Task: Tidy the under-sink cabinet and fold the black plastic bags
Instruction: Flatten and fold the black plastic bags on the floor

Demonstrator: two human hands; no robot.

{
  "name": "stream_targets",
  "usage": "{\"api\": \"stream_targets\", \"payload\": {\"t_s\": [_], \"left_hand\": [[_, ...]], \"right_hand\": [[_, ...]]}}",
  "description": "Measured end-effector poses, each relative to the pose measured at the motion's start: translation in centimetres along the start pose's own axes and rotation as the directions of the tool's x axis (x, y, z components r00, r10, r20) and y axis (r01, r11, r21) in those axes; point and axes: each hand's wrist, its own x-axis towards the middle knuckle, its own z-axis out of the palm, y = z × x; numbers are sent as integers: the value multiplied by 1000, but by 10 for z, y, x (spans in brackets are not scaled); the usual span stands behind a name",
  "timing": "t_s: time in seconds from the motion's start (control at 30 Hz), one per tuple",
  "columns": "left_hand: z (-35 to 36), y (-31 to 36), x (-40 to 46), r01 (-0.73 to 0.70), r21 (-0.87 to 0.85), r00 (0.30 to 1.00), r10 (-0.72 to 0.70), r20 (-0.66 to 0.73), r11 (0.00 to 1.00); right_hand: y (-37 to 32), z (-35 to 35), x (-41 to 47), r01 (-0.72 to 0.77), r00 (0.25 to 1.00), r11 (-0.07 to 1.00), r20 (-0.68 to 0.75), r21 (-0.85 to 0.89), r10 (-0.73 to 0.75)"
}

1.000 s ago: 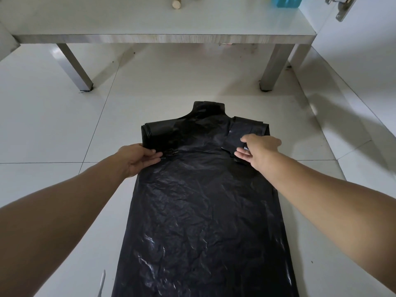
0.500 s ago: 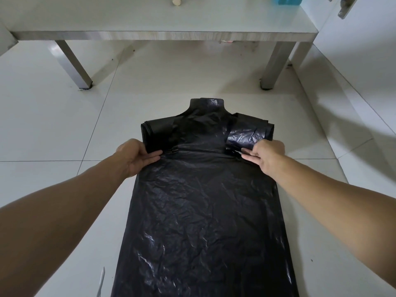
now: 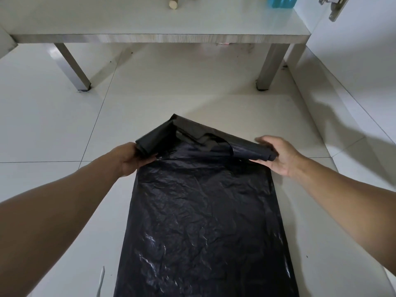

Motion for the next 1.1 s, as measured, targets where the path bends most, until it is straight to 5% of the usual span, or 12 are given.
{"api": "stream_targets", "payload": {"t_s": [0.2,0.4,0.8,0.97,1.1], "left_hand": [[-10,4,-6,-70,287,998,68,16,955],[-16,0,-19,-189,453,982,179,67,871],[-19,-9,-30,-250,379,965,262,21,891],[-20,-19,-26,-204,492,949,294,-112,846],[-17,-30,-26,-203,623,909,382,-167,755]], "right_hand": [[-1,-9,1,97,995,888,27,-449,-95],[6,-25,1,173,984,857,49,-486,-171],[14,-24,-13,197,969,888,-55,-415,-241],[31,-26,-16,186,962,881,-100,-436,-253],[44,-27,-23,246,929,773,-87,-584,-361]]}}
